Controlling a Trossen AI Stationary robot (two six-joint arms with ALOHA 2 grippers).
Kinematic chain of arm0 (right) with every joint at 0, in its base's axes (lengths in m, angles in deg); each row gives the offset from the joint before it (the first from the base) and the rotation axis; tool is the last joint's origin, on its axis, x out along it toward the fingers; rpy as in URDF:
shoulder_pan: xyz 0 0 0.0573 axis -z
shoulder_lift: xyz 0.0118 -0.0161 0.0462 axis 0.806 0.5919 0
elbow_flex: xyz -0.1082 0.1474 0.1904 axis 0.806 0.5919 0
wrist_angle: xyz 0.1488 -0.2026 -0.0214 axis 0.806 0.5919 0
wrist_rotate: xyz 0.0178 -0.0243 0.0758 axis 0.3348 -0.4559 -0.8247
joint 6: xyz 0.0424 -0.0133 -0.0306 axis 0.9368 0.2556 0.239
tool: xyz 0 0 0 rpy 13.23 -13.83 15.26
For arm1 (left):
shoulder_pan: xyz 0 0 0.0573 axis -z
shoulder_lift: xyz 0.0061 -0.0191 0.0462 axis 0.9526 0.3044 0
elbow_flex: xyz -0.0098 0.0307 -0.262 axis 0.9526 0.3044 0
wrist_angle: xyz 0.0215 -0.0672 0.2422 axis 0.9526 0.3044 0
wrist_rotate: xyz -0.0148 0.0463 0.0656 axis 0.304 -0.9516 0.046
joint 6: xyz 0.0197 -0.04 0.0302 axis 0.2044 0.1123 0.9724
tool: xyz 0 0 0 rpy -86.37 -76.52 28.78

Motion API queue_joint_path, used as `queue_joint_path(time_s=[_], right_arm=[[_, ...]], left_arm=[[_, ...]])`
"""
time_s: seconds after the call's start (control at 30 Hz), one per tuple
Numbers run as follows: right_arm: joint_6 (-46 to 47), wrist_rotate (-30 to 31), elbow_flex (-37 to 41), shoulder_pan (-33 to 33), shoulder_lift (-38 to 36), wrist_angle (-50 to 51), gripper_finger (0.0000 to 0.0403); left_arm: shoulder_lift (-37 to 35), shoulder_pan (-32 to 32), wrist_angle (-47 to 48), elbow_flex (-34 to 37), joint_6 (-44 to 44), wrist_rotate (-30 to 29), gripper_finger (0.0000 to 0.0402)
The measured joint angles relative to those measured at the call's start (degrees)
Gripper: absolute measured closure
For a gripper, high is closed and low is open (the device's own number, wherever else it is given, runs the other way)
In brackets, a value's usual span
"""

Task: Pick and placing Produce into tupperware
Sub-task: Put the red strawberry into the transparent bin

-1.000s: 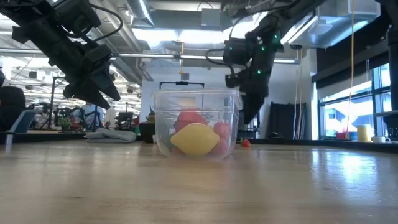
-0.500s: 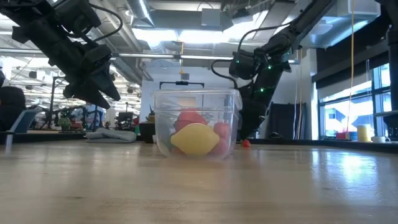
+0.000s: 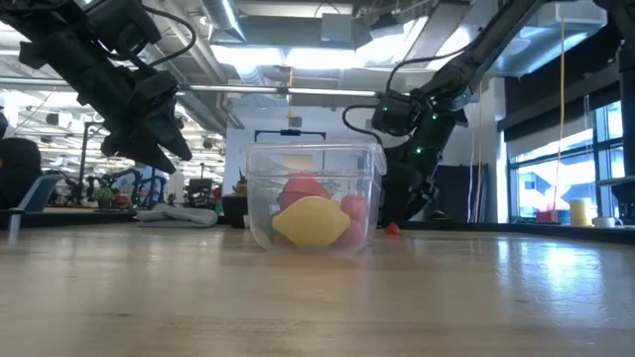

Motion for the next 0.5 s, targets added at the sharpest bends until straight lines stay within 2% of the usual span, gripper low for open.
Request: queue_joint_path(time_s=[0.37, 0.5], right_arm=[[9.19, -0.10, -0.39, -0.45, 4.15, -0.59, 0.0094], [12.49, 0.55, -0.28, -0.45, 4.03, -0.46, 0.0123]], left_arm=[[0.00, 0.00, -0.02, 0.00, -0.04, -0.02, 0.0140], [0.00, 0.00, -0.04, 0.00, -0.07, -0.01, 0.0140]])
